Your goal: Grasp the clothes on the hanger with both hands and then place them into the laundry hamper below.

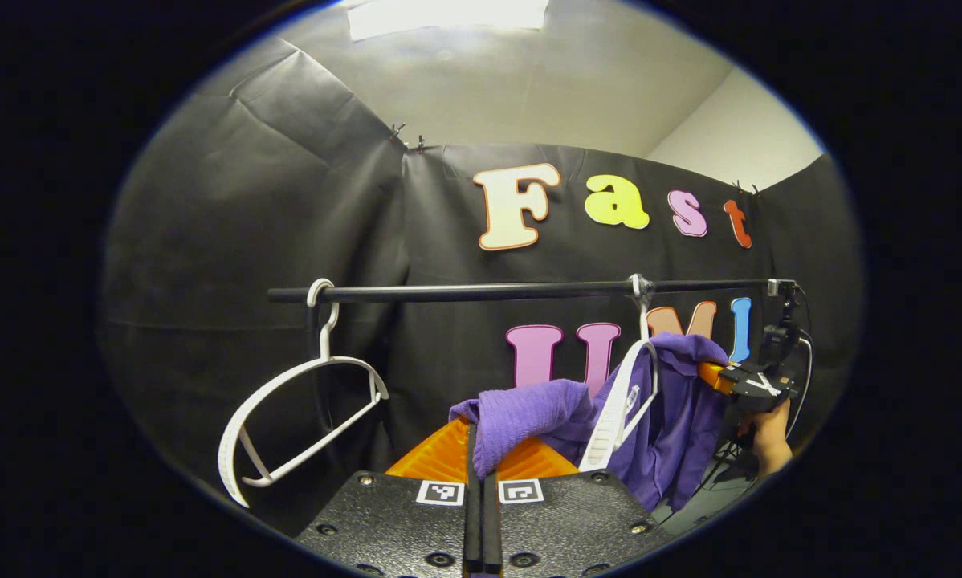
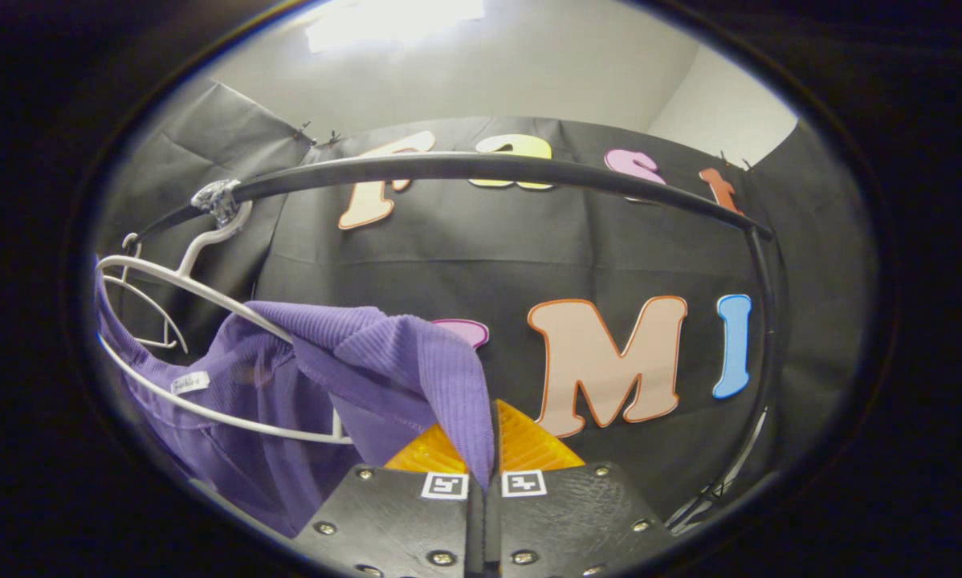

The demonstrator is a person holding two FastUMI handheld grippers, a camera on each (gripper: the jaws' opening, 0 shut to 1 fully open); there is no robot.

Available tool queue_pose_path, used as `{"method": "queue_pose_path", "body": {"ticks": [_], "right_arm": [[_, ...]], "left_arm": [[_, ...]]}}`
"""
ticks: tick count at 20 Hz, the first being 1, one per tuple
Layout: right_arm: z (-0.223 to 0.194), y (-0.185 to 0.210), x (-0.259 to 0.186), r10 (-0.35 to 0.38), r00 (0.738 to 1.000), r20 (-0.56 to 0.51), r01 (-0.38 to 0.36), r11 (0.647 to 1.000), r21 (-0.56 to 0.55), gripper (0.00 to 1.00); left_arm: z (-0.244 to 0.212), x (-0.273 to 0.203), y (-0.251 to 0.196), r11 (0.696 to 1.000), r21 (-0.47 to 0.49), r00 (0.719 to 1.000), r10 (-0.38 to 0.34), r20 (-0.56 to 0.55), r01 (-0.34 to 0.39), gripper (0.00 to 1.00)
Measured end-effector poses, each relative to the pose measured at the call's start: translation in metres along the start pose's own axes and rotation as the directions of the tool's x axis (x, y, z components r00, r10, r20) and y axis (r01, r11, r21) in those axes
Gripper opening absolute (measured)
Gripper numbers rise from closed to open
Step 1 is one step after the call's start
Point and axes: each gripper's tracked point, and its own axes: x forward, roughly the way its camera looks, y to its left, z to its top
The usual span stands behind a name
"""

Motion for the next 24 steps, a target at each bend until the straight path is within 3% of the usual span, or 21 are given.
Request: {"method": "queue_pose_path", "body": {"ticks": [7, 15, 18, 21, 24], "right_arm": [[-0.021, -0.013, 0.023, -0.033, 0.999, -0.019, 0.033, 0.999, 0.018, 0.01], [-0.079, -0.013, 0.049, -0.035, 0.993, -0.110, 0.039, 0.999, 0.036, 0.01], [-0.108, -0.012, 0.050, -0.029, 0.986, -0.162, 0.037, 0.998, 0.045, 0.01], [-0.131, 0.006, 0.043, 0.021, 0.978, -0.207, -0.008, 0.998, 0.068, 0.00], [-0.134, 0.016, 0.022, 0.023, 0.976, -0.216, -0.019, 1.000, 0.020, 0.01]], "left_arm": [[-0.004, 0.015, 0.004, 1.000, -0.011, 1.000, 0.028, 0.012, -0.027, 0.01], [-0.040, 0.035, 0.006, 0.999, -0.034, 0.999, 0.023, -0.044, -0.024, 0.01], [-0.064, 0.042, 0.003, 0.998, -0.057, 0.996, 0.010, -0.087, -0.015, 0.01], [-0.082, 0.045, 0.005, 0.998, -0.058, 0.993, 0.018, -0.115, -0.025, 0.01], [-0.095, 0.043, 0.004, 0.998, -0.064, 0.990, 0.016, -0.142, -0.026, 0.01]]}}
